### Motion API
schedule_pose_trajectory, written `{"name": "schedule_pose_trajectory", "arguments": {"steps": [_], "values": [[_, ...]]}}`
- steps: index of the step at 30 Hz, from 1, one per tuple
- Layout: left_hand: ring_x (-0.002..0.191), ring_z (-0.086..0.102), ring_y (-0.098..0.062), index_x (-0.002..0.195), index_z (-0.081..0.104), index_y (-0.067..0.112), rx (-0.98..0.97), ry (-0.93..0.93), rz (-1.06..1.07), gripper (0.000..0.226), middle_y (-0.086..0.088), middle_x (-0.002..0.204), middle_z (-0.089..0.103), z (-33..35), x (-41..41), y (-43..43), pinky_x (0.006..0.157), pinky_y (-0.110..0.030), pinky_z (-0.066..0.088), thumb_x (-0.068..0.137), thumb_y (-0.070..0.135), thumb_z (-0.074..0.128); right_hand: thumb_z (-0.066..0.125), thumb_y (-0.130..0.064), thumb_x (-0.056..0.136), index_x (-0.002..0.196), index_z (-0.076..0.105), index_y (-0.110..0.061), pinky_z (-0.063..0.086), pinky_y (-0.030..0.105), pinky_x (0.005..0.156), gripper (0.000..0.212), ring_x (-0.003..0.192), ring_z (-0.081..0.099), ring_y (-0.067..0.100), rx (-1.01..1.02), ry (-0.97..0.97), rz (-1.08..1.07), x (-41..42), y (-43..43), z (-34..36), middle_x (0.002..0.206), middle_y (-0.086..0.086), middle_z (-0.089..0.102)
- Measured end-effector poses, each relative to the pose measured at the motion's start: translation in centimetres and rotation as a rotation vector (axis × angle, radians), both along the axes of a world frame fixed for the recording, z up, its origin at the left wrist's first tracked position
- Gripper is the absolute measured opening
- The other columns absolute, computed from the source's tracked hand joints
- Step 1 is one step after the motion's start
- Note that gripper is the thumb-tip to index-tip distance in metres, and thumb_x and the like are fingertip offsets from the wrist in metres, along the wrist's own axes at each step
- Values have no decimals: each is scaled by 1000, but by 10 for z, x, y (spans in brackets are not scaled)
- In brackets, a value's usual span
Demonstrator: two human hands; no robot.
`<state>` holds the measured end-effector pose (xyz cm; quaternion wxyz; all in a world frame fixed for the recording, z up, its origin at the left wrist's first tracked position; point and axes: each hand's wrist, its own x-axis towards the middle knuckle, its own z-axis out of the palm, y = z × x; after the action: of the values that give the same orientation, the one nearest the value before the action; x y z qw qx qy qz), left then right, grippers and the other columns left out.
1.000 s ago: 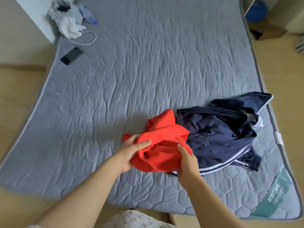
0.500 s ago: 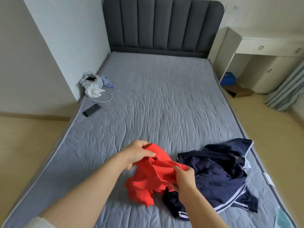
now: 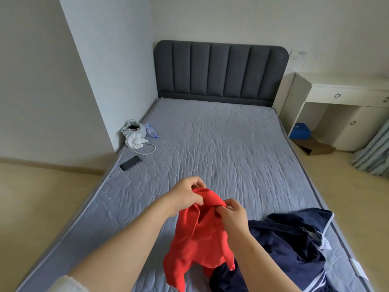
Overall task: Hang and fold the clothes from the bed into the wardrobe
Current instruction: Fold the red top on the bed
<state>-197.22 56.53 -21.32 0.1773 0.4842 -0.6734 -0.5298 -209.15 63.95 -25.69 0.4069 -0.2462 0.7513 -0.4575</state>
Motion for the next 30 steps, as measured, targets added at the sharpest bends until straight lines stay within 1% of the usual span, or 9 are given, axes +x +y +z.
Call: {"name": "schedule_pose_trajectory", "arguments": {"steps": [5, 7, 11, 15, 18, 21, 24, 26, 30], "values": [[73, 54, -18, 73, 46, 24, -53, -392, 181, 16, 2, 78, 56, -38, 13, 6, 56, -25, 38, 81, 10, 47, 58, -8, 78, 63, 51, -14, 33, 26, 51, 18, 53, 45, 15, -80, -87, -49, -8, 0, 11, 54, -3, 54], [83, 56, -27, 84, 51, 20, 73, -377, 282, 20, -9, 93, 57, -45, 18, 8, 64, -29, 46, 87, 8, 35, 54, -9, 82, 67, 49, -13, 33, 26, 52, 16, 58, 46, 17, -56, -102, -57, -11, 3, 10, 63, 3, 55], [82, 56, -29, 97, 55, 18, 263, -37, 523, 37, -14, 98, 57, -37, 15, 5, 61, -36, 53, 89, 0, 24, 54, -16, 85, 72, 44, -14, 33, 27, 54, 17, 59, 40, 14, -19, -20, 18, -13, 10, 7, 66, 0, 45], [56, 53, -20, 77, 55, 17, 327, 251, 632, 39, -7, 69, 60, -15, -1, 5, 46, -21, 43, 89, -5, 25, 73, -30, 72, 81, 51, -18, 49, 39, 79, 26, 76, 60, 21, 1, 75, 155, -9, 19, 10, 75, -3, 59], [43, 55, -15, 74, 56, 17, 379, 451, 665, 34, -3, 49, 61, 4, -9, 3, 38, -17, 43, 90, -7, 36, 71, -36, 69, 84, 53, -21, 47, 46, 91, 27, 87, 62, 23, 10, 156, 202, -11, 21, 15, 78, -5, 60], [54, 51, -14, 75, 59, 18, 387, 559, 681, 29, -5, 66, 58, 21, -12, -2, 41, -17, 42, 90, -3, 45, 64, -30, 72, 73, 49, -19, 47, 43, 85, 19, 76, 57, 23, 26, 230, 185, -15, 21, 15, 68, -4, 55], [61, 51, -14, 77, 59, 15, 407, 716, 696, 32, -6, 75, 56, 33, -16, -3, 40, -16, 45, 92, -6, 40, 57, -17, 77, 65, 41, -20, 40, 31, 60, 20, 60, 47, 14, 28, 292, 175, -19, 23, 11, 61, -5, 48], [53, 56, -13, 79, 58, 12, 428, 850, 725, 30, -7, 74, 54, 41, -17, -2, 39, -15, 46, 93, -7, 39, 51, -6, 75, 62, 36, -20, 28, 28, 48, 24, 53, 39, 11, 23, 345, 177, -23, 23, 8, 59, -4, 43], [34, 53, -5, 80, 58, 9, 427, 1091, 768, 23, -3, 52, 59, 63, -13, -8, 38, -14, 45, 92, -5, 45, 43, 3, 73, 60, 36, -18, 23, 29, 46, 25, 56, 35, 17, 44, 409, 134, -31, 25, -1, 65, 2, 44]]}}
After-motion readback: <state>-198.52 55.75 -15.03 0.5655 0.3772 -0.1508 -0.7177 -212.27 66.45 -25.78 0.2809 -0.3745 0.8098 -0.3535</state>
